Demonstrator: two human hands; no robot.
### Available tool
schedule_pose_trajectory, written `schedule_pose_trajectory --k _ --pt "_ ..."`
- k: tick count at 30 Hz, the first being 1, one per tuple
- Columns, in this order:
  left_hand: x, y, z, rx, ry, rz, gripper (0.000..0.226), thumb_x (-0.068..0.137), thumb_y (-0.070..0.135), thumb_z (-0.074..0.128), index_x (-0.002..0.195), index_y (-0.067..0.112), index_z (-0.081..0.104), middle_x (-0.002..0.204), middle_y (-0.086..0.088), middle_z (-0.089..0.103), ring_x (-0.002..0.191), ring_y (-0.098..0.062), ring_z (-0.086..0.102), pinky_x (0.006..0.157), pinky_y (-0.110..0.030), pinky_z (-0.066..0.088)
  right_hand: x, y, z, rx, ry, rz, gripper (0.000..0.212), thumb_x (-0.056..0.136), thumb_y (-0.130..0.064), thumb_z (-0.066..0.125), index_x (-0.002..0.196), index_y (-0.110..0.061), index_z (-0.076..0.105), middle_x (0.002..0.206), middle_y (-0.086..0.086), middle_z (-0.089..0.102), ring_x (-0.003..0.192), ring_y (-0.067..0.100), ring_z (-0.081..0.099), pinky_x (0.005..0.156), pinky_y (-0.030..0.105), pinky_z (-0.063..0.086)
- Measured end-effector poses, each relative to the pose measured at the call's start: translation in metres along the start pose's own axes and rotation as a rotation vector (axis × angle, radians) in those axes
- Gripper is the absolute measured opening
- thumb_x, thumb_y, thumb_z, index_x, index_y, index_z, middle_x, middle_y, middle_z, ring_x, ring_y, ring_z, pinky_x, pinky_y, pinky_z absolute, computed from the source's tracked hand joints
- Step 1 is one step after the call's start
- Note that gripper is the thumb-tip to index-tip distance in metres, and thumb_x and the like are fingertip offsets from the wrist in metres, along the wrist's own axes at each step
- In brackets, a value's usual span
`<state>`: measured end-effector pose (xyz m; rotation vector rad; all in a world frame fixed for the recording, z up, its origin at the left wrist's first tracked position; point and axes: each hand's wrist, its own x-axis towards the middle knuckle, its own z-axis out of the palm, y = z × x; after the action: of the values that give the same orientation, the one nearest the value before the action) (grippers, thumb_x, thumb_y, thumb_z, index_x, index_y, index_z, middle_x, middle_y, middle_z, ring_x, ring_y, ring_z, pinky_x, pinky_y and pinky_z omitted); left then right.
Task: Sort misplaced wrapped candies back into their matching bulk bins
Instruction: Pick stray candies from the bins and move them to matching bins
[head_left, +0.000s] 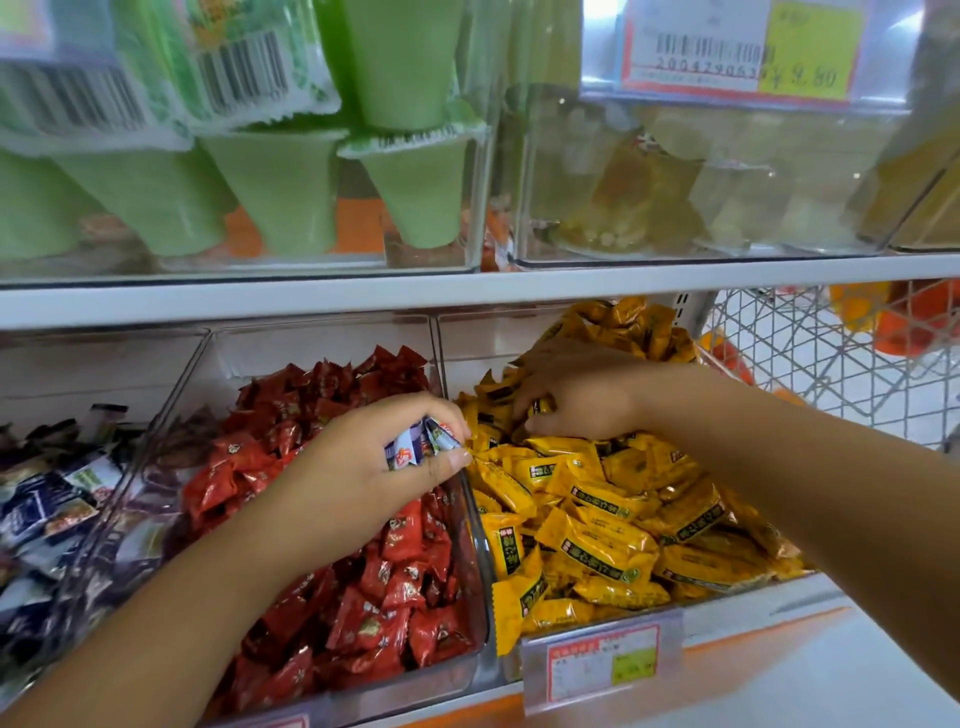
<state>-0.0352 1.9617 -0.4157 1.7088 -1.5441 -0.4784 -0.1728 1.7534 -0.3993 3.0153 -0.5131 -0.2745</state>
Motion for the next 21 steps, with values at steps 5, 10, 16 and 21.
schedule_pose_trajectory --k 5,10,16,21 --pt "0.0 0.001 0.001 -0.018 0.003 0.001 0.014 0.08 0.046 0.061 0.092 0.038 0.063 0.109 0.026 0.062 0.101 0.005 0.058 0.083 -0.018 0.046 -0.012 0.003 -0.002 0.1 -0.004 0.024 0.033 0.097 -0.039 0.05 0.126 -0.029 0.06 0.132 -0.003 0.052 0.13 0.017 0.035 0.102 0.028 0.03" --pt "0.001 -0.001 0.002 -0.001 0.008 0.011 0.008 0.084 0.039 0.064 0.092 0.039 0.063 0.111 0.03 0.06 0.104 0.009 0.055 0.084 -0.011 0.042 -0.022 -0.001 -0.019 0.323 0.025 0.123 0.021 0.093 -0.04 0.058 0.111 -0.036 0.067 0.122 -0.013 0.057 0.119 0.011 0.05 0.094 0.025 0.037" --pt "0.004 -0.001 0.002 0.01 0.008 0.011 0.009 0.084 0.039 0.065 0.094 0.039 0.064 0.109 0.031 0.06 0.101 0.009 0.057 0.079 -0.004 0.041 -0.062 0.006 -0.05 0.439 0.306 0.48 0.016 0.095 -0.054 0.042 0.09 -0.041 0.048 0.078 -0.014 0.048 0.065 0.004 0.045 0.057 0.014 0.035" --pt "0.006 0.003 0.003 0.005 0.015 0.009 0.012 0.083 0.041 0.064 0.094 0.037 0.065 0.103 0.024 0.064 0.092 0.0 0.061 0.076 -0.014 0.045 -0.042 0.01 0.006 0.232 0.027 0.519 0.075 0.081 -0.08 0.02 0.147 -0.046 0.014 0.158 0.003 0.018 0.143 0.032 0.021 0.115 0.049 0.021"
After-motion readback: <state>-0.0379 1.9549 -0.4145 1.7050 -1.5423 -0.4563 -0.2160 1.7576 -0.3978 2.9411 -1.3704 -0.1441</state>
